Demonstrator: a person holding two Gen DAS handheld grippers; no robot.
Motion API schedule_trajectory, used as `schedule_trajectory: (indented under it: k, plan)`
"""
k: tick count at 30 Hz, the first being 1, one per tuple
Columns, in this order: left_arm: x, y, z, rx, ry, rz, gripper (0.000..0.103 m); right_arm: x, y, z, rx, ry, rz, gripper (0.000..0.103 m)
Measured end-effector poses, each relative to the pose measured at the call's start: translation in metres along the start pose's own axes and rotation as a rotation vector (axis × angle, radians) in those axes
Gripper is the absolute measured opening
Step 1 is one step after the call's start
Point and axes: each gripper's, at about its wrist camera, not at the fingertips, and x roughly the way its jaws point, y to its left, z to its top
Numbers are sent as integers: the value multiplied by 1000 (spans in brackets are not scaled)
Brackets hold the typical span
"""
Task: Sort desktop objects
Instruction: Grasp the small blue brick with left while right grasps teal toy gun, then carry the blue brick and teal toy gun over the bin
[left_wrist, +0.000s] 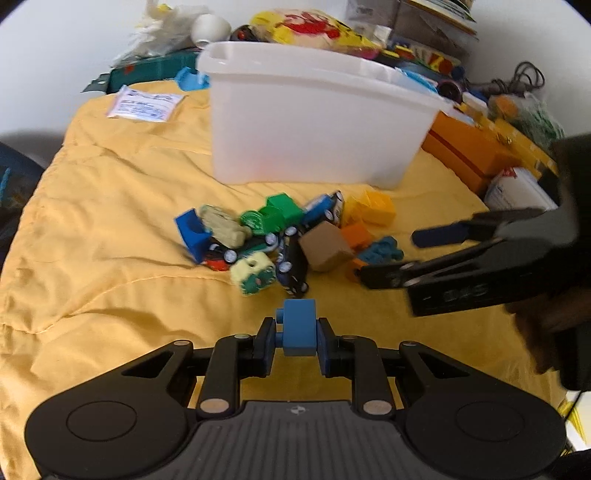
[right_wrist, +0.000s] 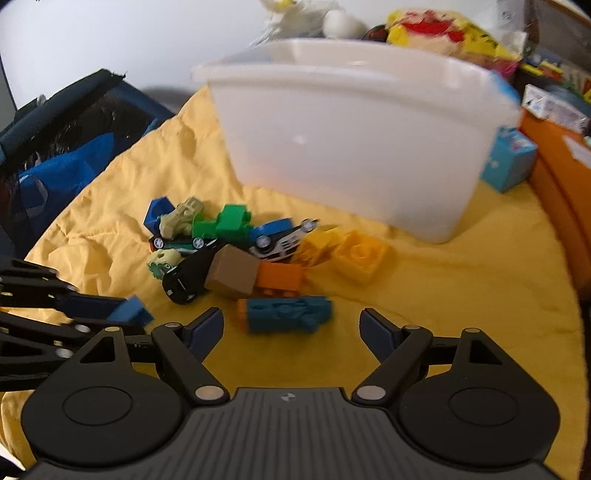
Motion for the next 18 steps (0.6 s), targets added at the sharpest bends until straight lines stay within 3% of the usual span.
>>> schedule_trajectory:
  k: [4, 5, 13, 18]
  plan:
    - [-5, 2, 2, -5, -12, 1, 26, 18, 3, 2, 6, 28, 1, 78]
    - [-5, 2, 3, -5, -15, 2, 26, 19, 3, 2, 2, 34, 3, 65]
    - [-16, 6, 19, -26, -39, -3, 26, -13, -12, 0, 25, -22, 18, 66]
    - [-27, 6, 41, -16, -72, -7, 26, -56, -33, 7, 118, -107, 11, 66]
